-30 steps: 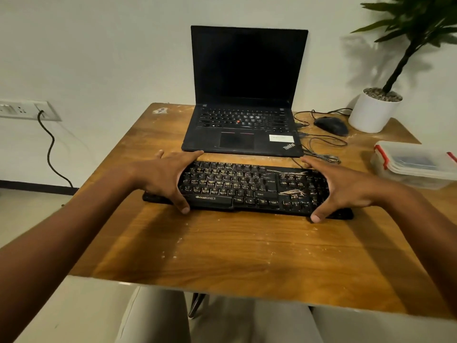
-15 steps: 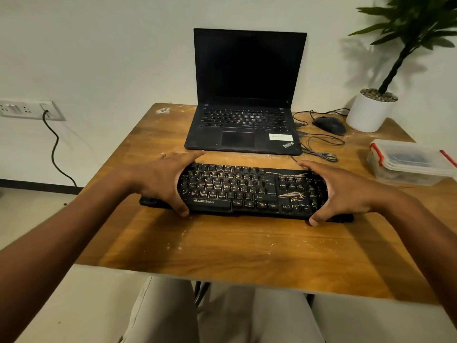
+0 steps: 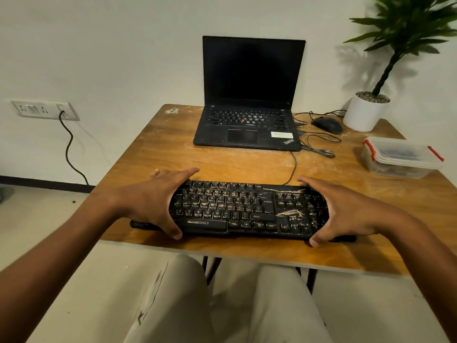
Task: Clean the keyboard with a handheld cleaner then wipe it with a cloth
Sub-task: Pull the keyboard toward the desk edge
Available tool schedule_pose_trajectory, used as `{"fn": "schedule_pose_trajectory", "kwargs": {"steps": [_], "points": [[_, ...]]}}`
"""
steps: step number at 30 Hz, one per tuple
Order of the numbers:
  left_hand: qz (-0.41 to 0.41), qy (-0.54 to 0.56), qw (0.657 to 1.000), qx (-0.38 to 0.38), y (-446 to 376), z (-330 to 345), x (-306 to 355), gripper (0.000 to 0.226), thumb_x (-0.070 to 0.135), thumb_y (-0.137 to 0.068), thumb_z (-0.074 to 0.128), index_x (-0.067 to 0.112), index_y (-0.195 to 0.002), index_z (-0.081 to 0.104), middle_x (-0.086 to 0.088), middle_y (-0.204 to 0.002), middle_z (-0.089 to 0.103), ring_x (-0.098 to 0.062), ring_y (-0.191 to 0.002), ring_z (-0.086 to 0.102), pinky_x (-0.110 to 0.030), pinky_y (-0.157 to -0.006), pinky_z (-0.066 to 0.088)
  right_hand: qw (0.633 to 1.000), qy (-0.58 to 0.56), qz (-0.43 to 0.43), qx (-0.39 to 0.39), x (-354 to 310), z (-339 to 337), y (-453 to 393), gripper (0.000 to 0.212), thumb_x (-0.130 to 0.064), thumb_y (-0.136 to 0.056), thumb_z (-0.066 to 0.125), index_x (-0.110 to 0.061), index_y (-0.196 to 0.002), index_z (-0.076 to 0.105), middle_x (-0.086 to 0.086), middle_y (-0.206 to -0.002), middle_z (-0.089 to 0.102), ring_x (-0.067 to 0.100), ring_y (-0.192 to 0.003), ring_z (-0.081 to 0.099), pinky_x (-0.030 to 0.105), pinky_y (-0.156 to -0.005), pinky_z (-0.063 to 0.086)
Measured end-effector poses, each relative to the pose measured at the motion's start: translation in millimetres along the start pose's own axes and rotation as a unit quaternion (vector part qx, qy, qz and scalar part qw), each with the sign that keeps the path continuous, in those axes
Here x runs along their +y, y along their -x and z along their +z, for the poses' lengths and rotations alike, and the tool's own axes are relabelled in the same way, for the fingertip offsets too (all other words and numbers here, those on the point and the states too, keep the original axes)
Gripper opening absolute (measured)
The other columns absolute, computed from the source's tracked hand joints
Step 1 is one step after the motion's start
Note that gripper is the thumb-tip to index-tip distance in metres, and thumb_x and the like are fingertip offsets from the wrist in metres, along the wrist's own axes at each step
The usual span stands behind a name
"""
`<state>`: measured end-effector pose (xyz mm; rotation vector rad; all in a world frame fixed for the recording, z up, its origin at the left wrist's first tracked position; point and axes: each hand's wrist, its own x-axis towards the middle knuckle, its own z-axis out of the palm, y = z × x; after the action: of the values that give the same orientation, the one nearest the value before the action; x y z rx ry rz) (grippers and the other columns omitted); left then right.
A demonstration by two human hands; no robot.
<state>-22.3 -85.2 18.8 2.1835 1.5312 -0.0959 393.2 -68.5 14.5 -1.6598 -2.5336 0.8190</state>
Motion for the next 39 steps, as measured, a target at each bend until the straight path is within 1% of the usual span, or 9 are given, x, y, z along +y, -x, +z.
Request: {"fn": "schedule_pose_trajectory", "kwargs": {"steps": [7,13,16,19,21,24,27,36,39], "points": [[-0.007,0.004,1.000,-0.007,-2,2,-2,0.146,0.053,-0.057,0.095,0.046,-0.158,-0.011,0.010,-0.163,0.018,-0.012,-0.148,0.008,-0.047,-0.126,-0.005,1.000,0.005,0.018,-0.002,-1,9,1,0.144,-0.054,-0.046,0.097,-0.047,-0.158,0.006,-0.009,-0.156,0.029,0.012,-0.138,0.028,0.029,-0.112,0.031],[-0.001,-0.005,1.000,-0.010,-6,7,-13,0.148,0.066,-0.053,0.090,0.048,-0.157,-0.015,0.010,-0.167,0.014,-0.014,-0.154,0.007,-0.052,-0.124,-0.013,1.000,0.008,0.026,-0.012,-5,10,1,0.143,-0.049,-0.052,0.097,-0.045,-0.159,0.002,-0.009,-0.161,0.022,0.013,-0.143,0.021,0.031,-0.116,0.027],[-0.003,-0.003,1.000,-0.013,-6,8,-14,0.148,0.070,-0.054,0.088,0.047,-0.156,-0.017,0.010,-0.169,0.009,-0.012,-0.155,0.002,-0.052,-0.123,-0.017,1.000,-0.013,0.024,-0.012,-3,11,3,0.143,-0.061,-0.052,0.093,-0.046,-0.159,0.000,-0.012,-0.164,0.016,0.012,-0.146,0.018,0.035,-0.119,0.027],[0.007,0.014,1.000,0.005,-9,8,-5,0.139,0.076,-0.061,0.081,0.047,-0.157,-0.015,0.009,-0.170,0.002,-0.011,-0.155,-0.004,-0.048,-0.123,-0.017,0.999,-0.039,0.018,0.025,-1,15,6,0.135,-0.082,-0.054,0.078,-0.047,-0.159,0.002,-0.017,-0.166,0.010,0.010,-0.150,0.014,0.040,-0.122,0.025],[0.017,0.032,0.999,0.026,-13,7,10,0.128,0.073,-0.069,0.076,0.044,-0.159,-0.010,0.008,-0.171,0.002,-0.006,-0.152,-0.005,-0.042,-0.123,-0.014,0.997,-0.045,0.017,0.068,3,16,7,0.130,-0.093,-0.053,0.067,-0.048,-0.158,0.005,-0.017,-0.167,0.011,0.009,-0.151,0.014,0.044,-0.122,0.025],[0.037,0.036,0.996,0.075,-28,8,34,0.115,0.072,-0.075,0.067,0.039,-0.161,-0.001,0.009,-0.170,0.003,-0.002,-0.146,-0.003,-0.038,-0.121,-0.003,0.991,-0.056,0.026,0.119,18,13,12,0.122,-0.097,-0.056,0.059,-0.052,-0.157,0.008,-0.018,-0.168,0.012,0.010,-0.152,0.015,0.047,-0.122,0.026],[0.067,0.033,0.990,0.116,-51,10,56,0.110,0.078,-0.076,0.059,0.037,-0.162,0.004,0.009,-0.170,0.006,-0.010,-0.154,0.002,-0.041,-0.126,0.004,0.985,-0.065,0.042,0.156,32,8,20,0.115,-0.093,-0.063,0.059,-0.051,-0.157,0.008,-0.018,-0.168,0.009,0.010,-0.153,0.011,0.047,-0.123,0.023],[0.177,0.011,0.975,0.133,-134,11,153,0.102,0.076,-0.082,0.058,0.029,-0.163,0.016,0.007,-0.169,0.016,-0.011,-0.154,0.011,-0.036,-0.125,0.015,0.969,-0.042,0.121,0.209,88,-7,30,0.113,-0.092,-0.068,0.048,-0.046,-0.159,0.000,-0.018,-0.168,-0.007,0.016,-0.156,-0.006,0.056,-0.124,0.013],[0.195,0.017,0.973,0.122,-166,11,185,0.096,0.074,-0.086,0.057,0.029,-0.162,0.019,0.004,-0.168,0.020,-0.013,-0.153,0.016,-0.036,-0.122,0.018,0.961,-0.051,0.139,0.232,106,-19,30,0.111,-0.088,-0.070,0.050,-0.045,-0.159,0.000,-0.015,-0.169,-0.006,0.018,-0.156,-0.005,0.055,-0.124,0.013]]}}
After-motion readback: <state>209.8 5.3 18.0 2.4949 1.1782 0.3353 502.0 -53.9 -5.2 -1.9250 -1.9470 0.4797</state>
